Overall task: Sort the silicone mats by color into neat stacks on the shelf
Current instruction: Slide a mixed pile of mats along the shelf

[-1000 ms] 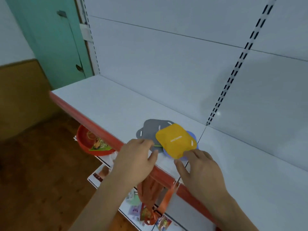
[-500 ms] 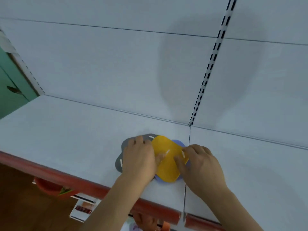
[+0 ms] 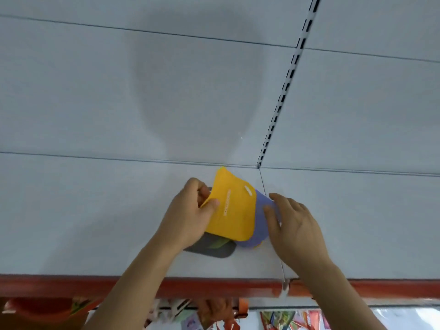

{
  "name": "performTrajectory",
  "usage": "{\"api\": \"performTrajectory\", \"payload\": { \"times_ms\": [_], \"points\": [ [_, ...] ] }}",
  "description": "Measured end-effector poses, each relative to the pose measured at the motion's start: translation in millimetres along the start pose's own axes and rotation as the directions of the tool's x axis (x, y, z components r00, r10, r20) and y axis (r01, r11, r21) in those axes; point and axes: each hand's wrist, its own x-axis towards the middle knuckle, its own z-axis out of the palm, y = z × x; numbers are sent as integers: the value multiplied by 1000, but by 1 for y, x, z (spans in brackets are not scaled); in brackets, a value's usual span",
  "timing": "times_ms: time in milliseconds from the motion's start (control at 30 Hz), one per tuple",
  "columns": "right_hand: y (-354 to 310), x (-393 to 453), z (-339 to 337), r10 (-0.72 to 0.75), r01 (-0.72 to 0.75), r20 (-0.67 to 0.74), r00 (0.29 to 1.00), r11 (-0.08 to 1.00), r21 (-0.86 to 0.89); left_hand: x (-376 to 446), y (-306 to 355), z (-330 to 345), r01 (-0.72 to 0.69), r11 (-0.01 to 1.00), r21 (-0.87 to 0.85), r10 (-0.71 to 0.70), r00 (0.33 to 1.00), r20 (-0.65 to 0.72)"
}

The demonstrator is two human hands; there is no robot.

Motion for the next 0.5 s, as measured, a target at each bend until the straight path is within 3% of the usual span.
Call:
{"api": "performTrajectory", "payload": {
  "times_ms": [133,333,500],
  "points": [
    [-3,-12,5,57,-58,-19,998,997,-44,-3,-12,3,-2,998,-57,7,997,76],
    [-7,-17,3,57,-57,-1,998,997,-46,4,-29,-39,65,987,-144,-73,996,-52],
    [-47,6,14,45,-51,215,976,998,24,4,-48,-70,156,982,104,-143,982,-125]
  ]
}}
